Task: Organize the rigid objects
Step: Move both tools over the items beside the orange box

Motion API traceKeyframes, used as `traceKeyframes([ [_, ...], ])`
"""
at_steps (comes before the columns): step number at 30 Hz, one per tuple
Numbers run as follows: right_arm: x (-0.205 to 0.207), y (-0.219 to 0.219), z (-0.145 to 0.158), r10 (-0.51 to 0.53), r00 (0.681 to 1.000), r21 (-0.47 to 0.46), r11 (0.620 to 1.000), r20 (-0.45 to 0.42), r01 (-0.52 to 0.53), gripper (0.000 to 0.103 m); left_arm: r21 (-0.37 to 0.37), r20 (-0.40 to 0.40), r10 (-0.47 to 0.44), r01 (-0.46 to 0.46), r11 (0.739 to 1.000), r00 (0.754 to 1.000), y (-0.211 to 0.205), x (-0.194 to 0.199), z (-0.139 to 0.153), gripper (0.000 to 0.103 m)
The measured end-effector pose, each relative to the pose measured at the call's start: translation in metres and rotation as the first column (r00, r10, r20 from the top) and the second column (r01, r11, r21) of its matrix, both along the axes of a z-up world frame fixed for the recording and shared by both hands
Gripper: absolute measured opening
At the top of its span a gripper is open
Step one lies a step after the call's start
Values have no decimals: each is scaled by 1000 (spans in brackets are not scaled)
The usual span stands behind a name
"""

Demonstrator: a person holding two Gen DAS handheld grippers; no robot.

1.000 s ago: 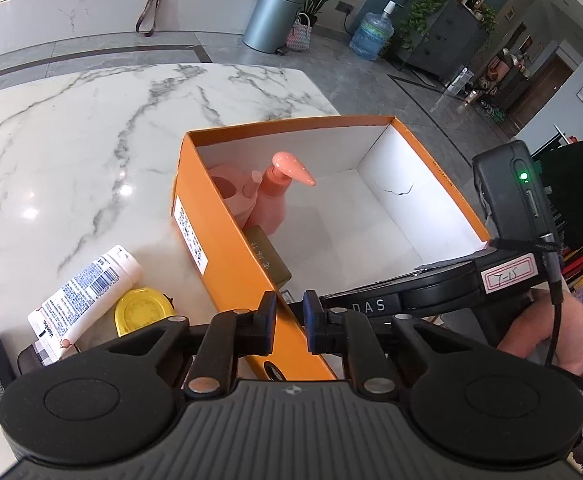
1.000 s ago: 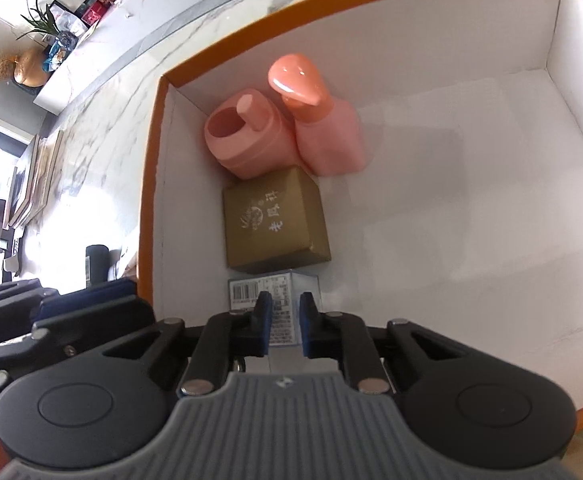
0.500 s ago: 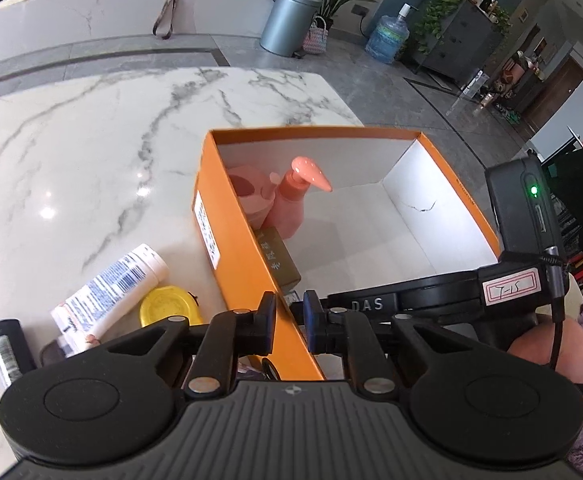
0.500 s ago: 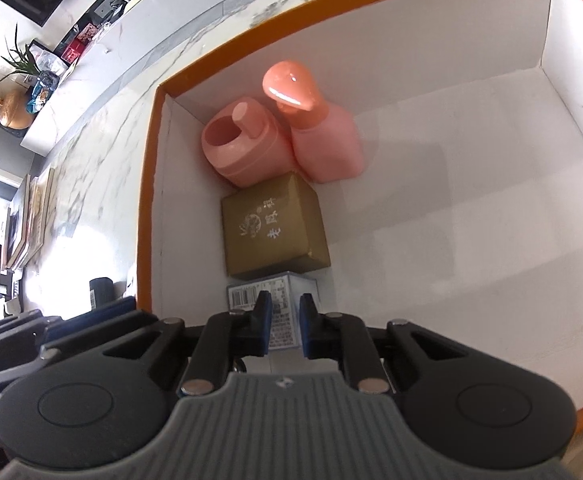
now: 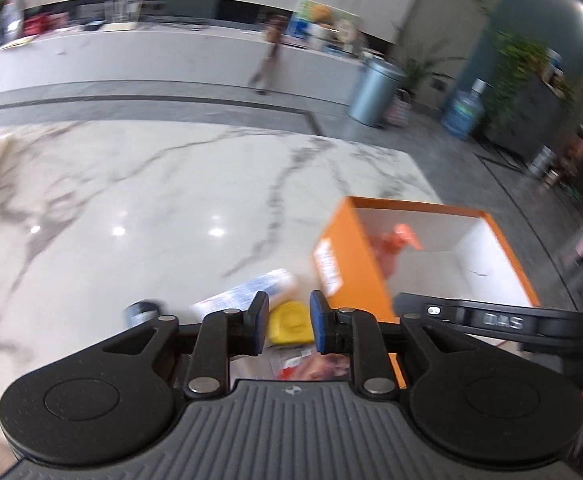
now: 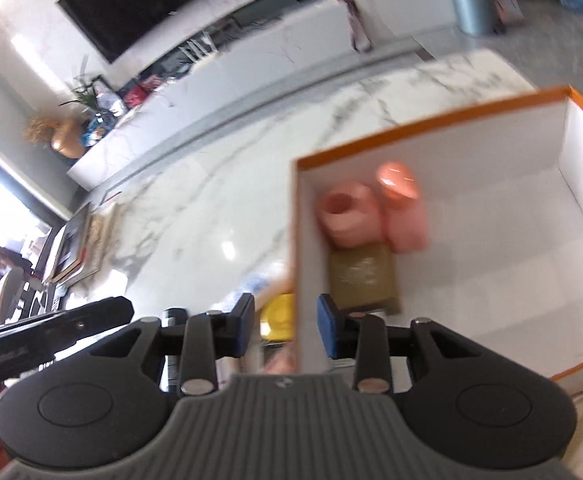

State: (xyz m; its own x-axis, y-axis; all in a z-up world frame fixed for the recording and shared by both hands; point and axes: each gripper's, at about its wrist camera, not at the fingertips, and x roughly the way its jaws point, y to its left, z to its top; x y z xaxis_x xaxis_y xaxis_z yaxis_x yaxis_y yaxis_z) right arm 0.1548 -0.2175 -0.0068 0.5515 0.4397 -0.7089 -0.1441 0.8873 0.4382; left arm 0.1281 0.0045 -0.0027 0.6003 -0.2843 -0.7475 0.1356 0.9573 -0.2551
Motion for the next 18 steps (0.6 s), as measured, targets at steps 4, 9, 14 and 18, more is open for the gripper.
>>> traceKeyframes([
  [4, -13, 32, 3, 62, 998, -14, 998, 32, -61, 37, 4, -18, 43, -42, 999, 999, 22, -14, -8, 30],
  [9, -21, 69, -15, 136, 990, -29, 990, -19, -137, 37, 7, -84, 72, -71, 997, 994, 47, -18, -35, 43],
  [14, -15, 105, -40, 194, 979, -75, 977, -58, -198, 37, 10, -144, 108, -108, 994, 984, 69, -15, -65, 44],
  [18, -8, 122, -53, 209, 974, -124, 968, -89, -219, 37, 1, -178, 116, -118, 993, 977, 79, -11, -81, 51],
])
